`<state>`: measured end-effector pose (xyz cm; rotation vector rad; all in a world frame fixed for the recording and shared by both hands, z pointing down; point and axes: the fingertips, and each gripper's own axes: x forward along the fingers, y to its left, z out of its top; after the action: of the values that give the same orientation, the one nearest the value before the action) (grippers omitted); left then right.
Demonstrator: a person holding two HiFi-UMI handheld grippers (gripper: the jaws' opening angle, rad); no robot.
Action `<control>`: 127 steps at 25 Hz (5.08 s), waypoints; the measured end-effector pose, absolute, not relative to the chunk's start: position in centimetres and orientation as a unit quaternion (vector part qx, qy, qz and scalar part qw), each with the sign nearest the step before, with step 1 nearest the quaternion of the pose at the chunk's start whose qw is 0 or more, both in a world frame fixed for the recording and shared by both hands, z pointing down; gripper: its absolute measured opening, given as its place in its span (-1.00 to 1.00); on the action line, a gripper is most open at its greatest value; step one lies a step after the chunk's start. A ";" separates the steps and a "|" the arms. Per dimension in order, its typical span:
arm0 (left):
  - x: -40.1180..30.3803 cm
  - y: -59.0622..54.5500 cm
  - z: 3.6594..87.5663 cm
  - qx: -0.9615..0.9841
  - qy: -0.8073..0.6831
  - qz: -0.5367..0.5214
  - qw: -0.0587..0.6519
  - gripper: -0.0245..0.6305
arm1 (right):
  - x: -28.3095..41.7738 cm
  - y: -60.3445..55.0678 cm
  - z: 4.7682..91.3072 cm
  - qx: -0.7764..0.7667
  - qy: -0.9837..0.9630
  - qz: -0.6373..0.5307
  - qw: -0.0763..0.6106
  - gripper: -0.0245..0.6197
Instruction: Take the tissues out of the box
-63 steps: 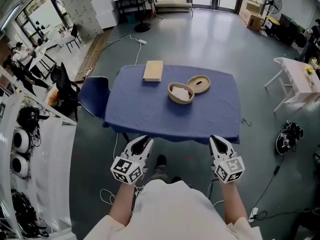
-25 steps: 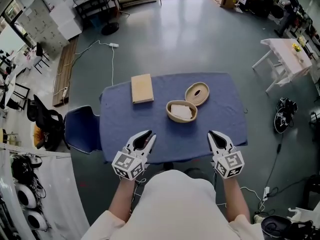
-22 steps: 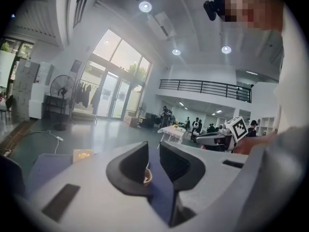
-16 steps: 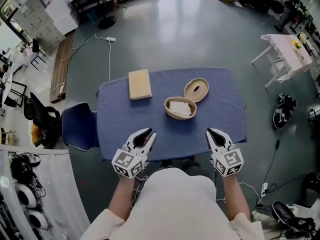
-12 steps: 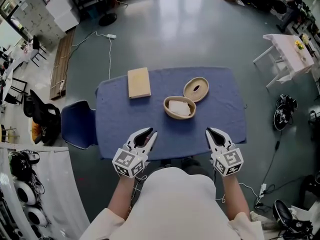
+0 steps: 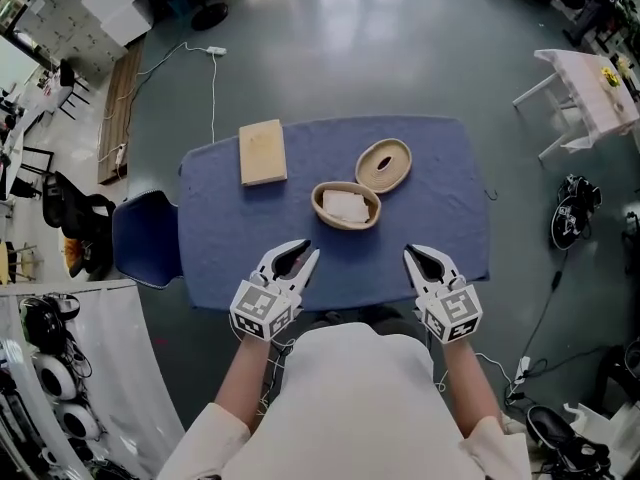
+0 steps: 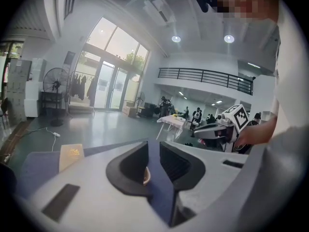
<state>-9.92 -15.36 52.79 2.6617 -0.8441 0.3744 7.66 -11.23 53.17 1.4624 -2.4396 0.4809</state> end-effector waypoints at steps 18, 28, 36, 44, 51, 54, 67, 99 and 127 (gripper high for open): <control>0.3 -22.3 66.0 0.925 -0.192 0.313 0.098 -0.61 | 12.8 -16.2 60.4 0.498 -0.825 0.232 0.134 -0.81; 1.7 -24.4 76.6 0.884 -0.113 0.450 0.062 -0.55 | 13.5 -17.8 64.1 0.487 -0.819 0.274 0.131 -0.81; 1.3 -25.6 83.0 0.841 -0.054 0.538 0.014 -0.47 | 13.3 -18.1 65.6 0.469 -0.822 0.295 0.133 -0.81; 0.7 -25.6 87.6 0.802 -0.002 0.597 -0.004 -0.41 | 12.7 -17.6 67.2 0.454 -0.823 0.310 0.142 -0.81; 0.3 -25.7 90.0 0.785 -0.009 0.619 -0.004 -0.52 | 12.4 -17.5 68.1 0.446 -0.823 0.320 0.145 -0.81; 0.2 -25.7 90.6 0.782 -0.014 0.623 -0.012 -0.72 | 12.5 -17.8 68.1 0.449 -0.821 0.323 0.142 -0.81; 0.5 -25.2 85.9 0.839 -0.078 0.537 0.042 -0.85 | 12.2 -18.8 67.7 0.453 -0.820 0.322 0.139 -0.81; -4.8 -25.2 72.2 0.890 -0.324 0.280 0.153 -0.86 | 11.5 -18.7 63.7 0.439 -0.843 0.271 0.153 -0.81; -14.8 -18.3 50.8 0.891 -0.441 0.069 0.083 -0.86 | 6.7 -18.3 51.6 0.428 -0.883 0.164 0.101 -0.81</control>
<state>-14.77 -18.30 50.81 2.6589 -1.3174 0.2054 6.70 -18.25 51.55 1.2640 -2.6080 0.4844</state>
